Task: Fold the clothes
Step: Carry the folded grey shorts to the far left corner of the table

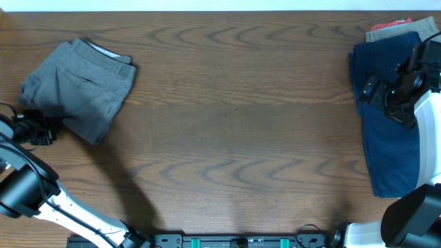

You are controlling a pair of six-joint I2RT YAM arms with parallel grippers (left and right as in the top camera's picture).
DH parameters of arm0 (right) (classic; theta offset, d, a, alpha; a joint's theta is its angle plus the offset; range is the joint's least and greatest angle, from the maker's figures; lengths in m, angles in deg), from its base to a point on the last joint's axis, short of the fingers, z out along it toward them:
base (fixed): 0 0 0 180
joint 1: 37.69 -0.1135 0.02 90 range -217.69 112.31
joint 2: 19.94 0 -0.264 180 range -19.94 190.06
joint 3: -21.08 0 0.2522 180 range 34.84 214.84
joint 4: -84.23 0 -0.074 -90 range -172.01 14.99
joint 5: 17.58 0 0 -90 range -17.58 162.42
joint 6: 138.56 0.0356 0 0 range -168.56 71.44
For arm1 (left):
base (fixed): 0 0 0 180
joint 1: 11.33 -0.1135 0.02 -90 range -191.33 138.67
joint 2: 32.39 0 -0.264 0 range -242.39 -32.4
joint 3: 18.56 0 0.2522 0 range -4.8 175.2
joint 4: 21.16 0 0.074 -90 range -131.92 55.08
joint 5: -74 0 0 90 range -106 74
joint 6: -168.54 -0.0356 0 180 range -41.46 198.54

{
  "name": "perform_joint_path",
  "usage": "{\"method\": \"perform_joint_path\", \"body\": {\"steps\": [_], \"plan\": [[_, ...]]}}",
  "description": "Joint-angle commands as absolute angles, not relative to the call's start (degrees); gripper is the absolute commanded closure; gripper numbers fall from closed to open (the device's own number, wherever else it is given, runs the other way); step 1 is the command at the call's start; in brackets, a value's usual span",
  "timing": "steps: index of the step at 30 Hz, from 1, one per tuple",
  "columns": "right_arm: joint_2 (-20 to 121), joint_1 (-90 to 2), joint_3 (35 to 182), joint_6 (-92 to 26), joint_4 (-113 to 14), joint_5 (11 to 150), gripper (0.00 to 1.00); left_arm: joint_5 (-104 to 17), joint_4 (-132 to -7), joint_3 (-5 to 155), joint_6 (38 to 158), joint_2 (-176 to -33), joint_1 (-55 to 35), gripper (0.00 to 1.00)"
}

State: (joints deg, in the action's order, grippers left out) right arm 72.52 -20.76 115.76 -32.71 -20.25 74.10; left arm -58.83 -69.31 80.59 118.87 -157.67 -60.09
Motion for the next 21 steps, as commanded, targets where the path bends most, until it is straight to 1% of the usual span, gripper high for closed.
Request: {"method": "perform_joint_path", "body": {"steps": [1, 4, 5, 7, 8, 14, 16, 18, 21], "plan": [[72.6, -20.5, 116.1, -33.4, -20.3, 73.7, 0.01, -61.9, -72.1, 80.4, 122.9, -158.4, -57.0, 0.85], [72.6, -20.5, 116.0, -33.4, -20.3, 73.7, 0.01, -61.8, -74.2, 80.4, 127.6, -158.4, -52.9, 0.85], [72.6, -20.5, 116.1, -33.4, -20.3, 73.7, 0.01, -61.8, -74.3, 80.4, 128.9, -158.4, -51.1, 0.84], [72.6, -20.5, 116.1, -33.4, -20.3, 73.7, 0.01, -60.1, -72.9, 80.4, 131.2, -158.4, -47.0, 0.83], [72.6, -20.5, 116.1, -33.4, -20.3, 73.7, 0.01, -58.4, -71.7, 80.4, 131.7, -158.4, -45.6, 0.79], [72.6, -20.5, 116.0, -33.4, -20.3, 73.7, 0.01, -47.1, -61.3, 80.4, 135.9, -158.4, -37.8, 0.79], [72.6, -20.5, 116.1, -33.4, -20.3, 73.7, 0.01, -46.1, -57.2, 80.4, 138.0, -158.4, -36.4, 0.79], [72.6, -20.5, 116.1, -33.4, -20.3, 73.7, 0.01, -46.1, -51.4, 80.4, 138.0, -158.4, -35.2, 0.79], [72.6, -20.5, 116.1, -33.4, -20.3, 73.7, 0.01, -45.1, -46.3, 80.4, 138.0, -158.4, -34.0, 0.79]]}}
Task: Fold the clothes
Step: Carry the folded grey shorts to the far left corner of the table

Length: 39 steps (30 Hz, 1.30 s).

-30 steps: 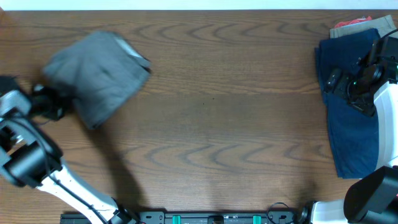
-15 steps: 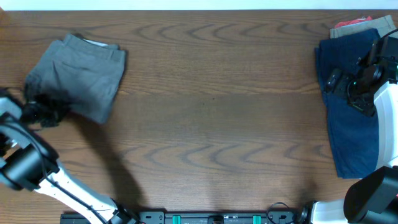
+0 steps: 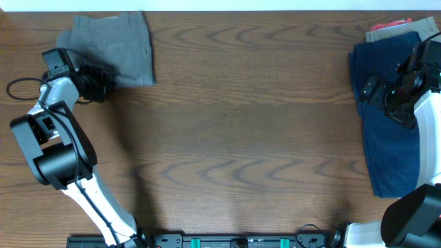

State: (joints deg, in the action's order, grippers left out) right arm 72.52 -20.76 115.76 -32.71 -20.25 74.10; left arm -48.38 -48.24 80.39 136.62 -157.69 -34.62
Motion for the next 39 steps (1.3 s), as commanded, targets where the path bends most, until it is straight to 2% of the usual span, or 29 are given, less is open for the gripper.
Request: {"method": "perform_joint_path", "body": {"steps": [1, 5, 14, 27, 39], "plan": [[72.6, -20.5, 116.1, -33.4, -20.3, 73.7, 0.01, -44.2, -45.7, 80.4, 138.0, -158.4, -33.8, 0.79], [72.6, -20.5, 116.1, -33.4, -20.3, 73.7, 0.01, -39.7, -45.2, 80.4, 133.6, -158.5, -34.1, 0.79], [72.6, -20.5, 116.1, -33.4, -20.3, 73.7, 0.01, -39.3, -45.6, 80.4, 122.2, -160.8, -36.6, 0.79], [72.6, -20.5, 116.1, -33.4, -20.3, 73.7, 0.01, -37.1, -49.9, 80.4, 119.1, -163.9, -41.4, 0.8], [72.6, -20.5, 116.1, -33.4, -20.3, 73.7, 0.01, -33.7, -44.4, 80.4, 125.8, -166.0, -33.7, 0.81]]}}
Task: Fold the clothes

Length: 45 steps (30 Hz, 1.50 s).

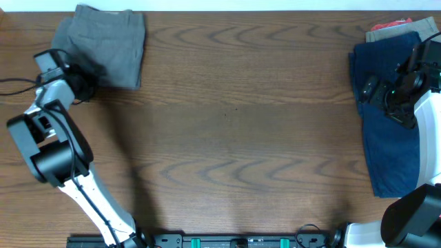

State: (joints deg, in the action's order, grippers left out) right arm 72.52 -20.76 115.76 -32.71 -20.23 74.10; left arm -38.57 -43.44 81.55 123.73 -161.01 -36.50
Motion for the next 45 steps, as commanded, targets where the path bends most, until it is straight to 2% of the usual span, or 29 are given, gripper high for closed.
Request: {"method": "perform_joint_path", "body": {"steps": [1, 13, 14, 16, 21, 25, 29, 34, 42, 45], "plan": [[72.6, -20.5, 116.0, -33.4, -20.3, 73.7, 0.01, -33.0, -44.1, 80.4, 125.8, -166.1, -33.2, 0.81], [72.6, -20.5, 116.1, -33.4, -20.3, 73.7, 0.01, -29.9, -43.3, 80.5, 122.7, -166.1, -35.1, 0.8], [72.6, -20.5, 116.1, -33.4, -20.3, 73.7, 0.01, -29.9, -43.9, 80.5, 122.5, -166.1, -35.4, 0.78], [72.6, -20.5, 116.1, -33.4, -20.3, 73.7, 0.01, -30.5, -44.8, 80.5, 122.0, -166.1, -35.9, 0.63], [72.6, -20.5, 116.0, -33.4, -20.3, 73.7, 0.01, -31.2, -48.5, 80.5, 122.1, -165.0, -37.1, 0.39], [72.6, -20.5, 116.1, -33.4, -20.3, 73.7, 0.01, -33.6, -50.3, 80.5, 122.1, -161.8, -37.3, 0.25], [72.6, -20.5, 116.1, -33.4, -20.3, 73.7, 0.01, -36.1, -53.7, 80.5, 122.0, -156.1, -37.3, 0.21], [72.6, -20.5, 116.1, -33.4, -20.3, 73.7, 0.01, -36.1, -64.5, 80.5, 121.4, -145.9, -37.3, 0.12], [72.6, -20.5, 116.0, -33.4, -20.3, 73.7, 0.01, -36.6, -84.3, 80.5, 115.2, -125.9, -37.2, 0.11], [72.6, -20.5, 116.0, -33.4, -20.3, 73.7, 0.01, -36.5, -93.0, 80.5, 109.5, -118.8, -37.1, 0.11]]}}
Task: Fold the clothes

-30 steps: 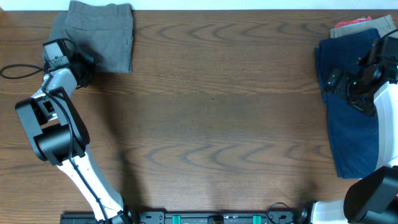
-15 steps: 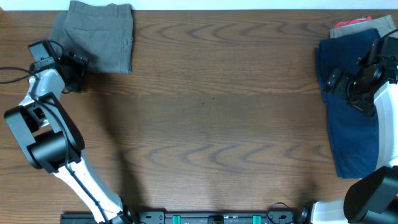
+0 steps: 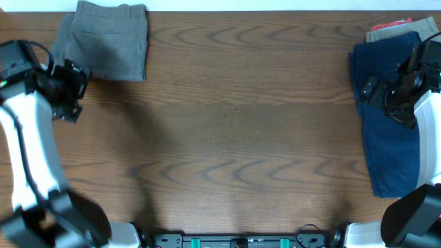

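The folded grey shorts (image 3: pixel 109 41) lie at the far left corner of the table, against its back edge. My left gripper (image 3: pixel 72 91) hovers just below and left of them, apart from the cloth, with its fingers spread and nothing between them. A navy garment (image 3: pixel 387 148) lies spread along the right edge. My right gripper (image 3: pixel 383 93) hangs over its upper part; its fingers are dark against the dark cloth, so their state is unclear.
A folded reddish-pink cloth (image 3: pixel 394 26) sits at the far right corner behind the navy garment. The brown wooden table (image 3: pixel 241 138) stretches between the two piles. The arm bases stand at the front edge.
My left gripper has come off the lower left edge of the grey shorts and now sits lower, clear of them. The shorts lie a little squarer. The right arm has not moved.
The folded grey shorts first lay tilted at mid-left with my left gripper at their lower left corner. Then they were at the far left corner with the gripper against their edge. Now they rest there alone, the gripper withdrawn. The right arm stayed over the navy garment throughout.
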You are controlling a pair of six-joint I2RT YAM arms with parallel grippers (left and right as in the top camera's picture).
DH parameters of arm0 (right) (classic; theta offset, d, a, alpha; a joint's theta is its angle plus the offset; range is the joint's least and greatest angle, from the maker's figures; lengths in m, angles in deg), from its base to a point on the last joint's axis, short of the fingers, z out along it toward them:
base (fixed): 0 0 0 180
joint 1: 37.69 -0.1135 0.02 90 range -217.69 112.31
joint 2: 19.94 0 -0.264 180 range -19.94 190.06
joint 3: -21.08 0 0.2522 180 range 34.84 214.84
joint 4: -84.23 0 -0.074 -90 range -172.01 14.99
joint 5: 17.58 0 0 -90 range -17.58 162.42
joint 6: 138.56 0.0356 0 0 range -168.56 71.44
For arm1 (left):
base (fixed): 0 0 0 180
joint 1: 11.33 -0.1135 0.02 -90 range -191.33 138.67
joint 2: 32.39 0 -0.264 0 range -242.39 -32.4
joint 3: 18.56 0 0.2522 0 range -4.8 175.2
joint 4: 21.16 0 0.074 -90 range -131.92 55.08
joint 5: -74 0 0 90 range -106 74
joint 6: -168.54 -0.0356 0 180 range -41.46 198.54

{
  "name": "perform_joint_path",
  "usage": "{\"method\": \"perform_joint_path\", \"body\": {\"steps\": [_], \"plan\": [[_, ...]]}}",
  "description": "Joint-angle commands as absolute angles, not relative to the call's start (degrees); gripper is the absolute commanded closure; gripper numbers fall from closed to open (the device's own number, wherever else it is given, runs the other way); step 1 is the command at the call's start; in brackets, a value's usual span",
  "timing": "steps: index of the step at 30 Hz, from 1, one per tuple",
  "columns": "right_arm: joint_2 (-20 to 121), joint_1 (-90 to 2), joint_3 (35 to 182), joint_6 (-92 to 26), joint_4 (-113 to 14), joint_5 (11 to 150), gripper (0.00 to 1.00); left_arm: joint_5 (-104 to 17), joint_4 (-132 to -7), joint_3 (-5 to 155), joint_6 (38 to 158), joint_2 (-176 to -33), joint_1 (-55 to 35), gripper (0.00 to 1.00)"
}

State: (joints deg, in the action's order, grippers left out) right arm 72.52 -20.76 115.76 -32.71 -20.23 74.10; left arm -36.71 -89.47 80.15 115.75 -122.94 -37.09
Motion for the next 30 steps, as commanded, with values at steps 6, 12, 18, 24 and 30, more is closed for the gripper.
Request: {"method": "perform_joint_path", "body": {"steps": [6, 12, 18, 24, 30], "plan": [[72.6, -20.5, 116.0, -33.4, -20.3, 73.7, 0.01, -36.6, -106.9, 80.1, 99.8, -107.7, -35.9, 0.11], [72.6, -20.5, 116.1, -33.4, -20.3, 73.7, 0.01, -36.6, -108.3, 72.9, 97.2, -95.0, -30.2, 0.11], [72.6, -20.5, 116.1, -33.4, -20.3, 73.7, 0.01, -36.4, -108.7, 65.6, 97.2, -84.2, -25.5, 0.02], [72.6, -20.5, 116.0, -33.4, -20.3, 73.7, 0.01, -36.3, -108.7, 65.5, 97.2, -80.5, -25.4, 0.02], [72.6, -20.5, 116.1, -33.4, -20.3, 73.7, 0.01, -36.3, -108.7, 65.5, 97.2, -80.6, -25.4, 0.02]]}}
